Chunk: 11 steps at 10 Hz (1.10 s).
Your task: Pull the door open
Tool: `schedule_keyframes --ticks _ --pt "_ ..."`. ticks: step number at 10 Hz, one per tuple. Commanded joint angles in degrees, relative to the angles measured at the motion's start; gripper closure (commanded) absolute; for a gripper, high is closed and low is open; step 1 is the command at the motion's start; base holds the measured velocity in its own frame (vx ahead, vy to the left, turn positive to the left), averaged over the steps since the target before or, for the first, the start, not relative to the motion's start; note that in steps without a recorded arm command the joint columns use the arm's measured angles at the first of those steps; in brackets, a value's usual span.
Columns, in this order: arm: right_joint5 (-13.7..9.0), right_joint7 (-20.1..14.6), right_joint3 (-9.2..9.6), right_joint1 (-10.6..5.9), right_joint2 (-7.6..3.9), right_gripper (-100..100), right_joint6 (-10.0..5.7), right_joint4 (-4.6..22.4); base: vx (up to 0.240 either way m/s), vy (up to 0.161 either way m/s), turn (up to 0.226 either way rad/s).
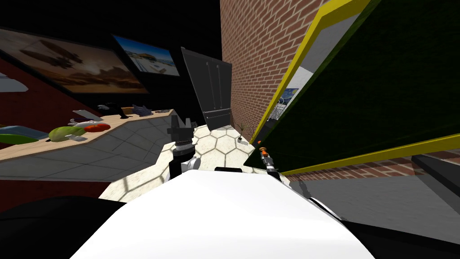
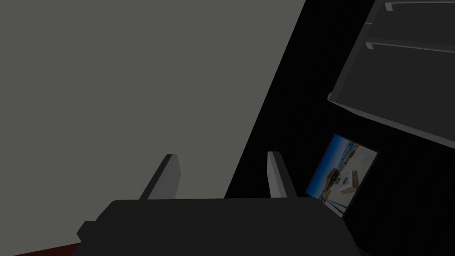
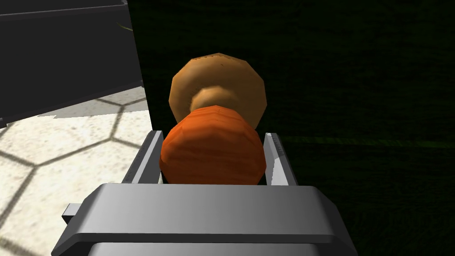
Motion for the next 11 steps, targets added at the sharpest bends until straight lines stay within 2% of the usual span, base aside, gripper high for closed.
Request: schedule_keyframes --ticks 1,2,4,6,8,9,11 --pt "0.0 0.0 0.0 0.0 0.0 100 0.0 0.0 -0.028 0.003 -0.006" --pt "0.8 -0.6 1.13 1.52 -0.44 100 -2.07 0.4 0.016 -0.015 -0.052" --pt "1.9 -1.2 2.44 3.43 -1.05 100 -5.05 0.7 0.033 -0.019 -0.053" --pt "1.9 -1.2 2.44 3.43 -1.05 100 -5.05 0.7 0.008 -0.004 -0.018" --pt "3.1 -2.0 4.06 5.79 -1.81 100 -9.28 1.1 0.019 -0.021 -0.053" --pt "3.1 -2.0 4.06 5.79 -1.81 100 -9.28 1.1 0.017 -0.021 -0.037" --pt "4.4 -2.9 5.84 8.36 -2.65 100 -13.56 1.5 0.014 -0.026 -0.058"
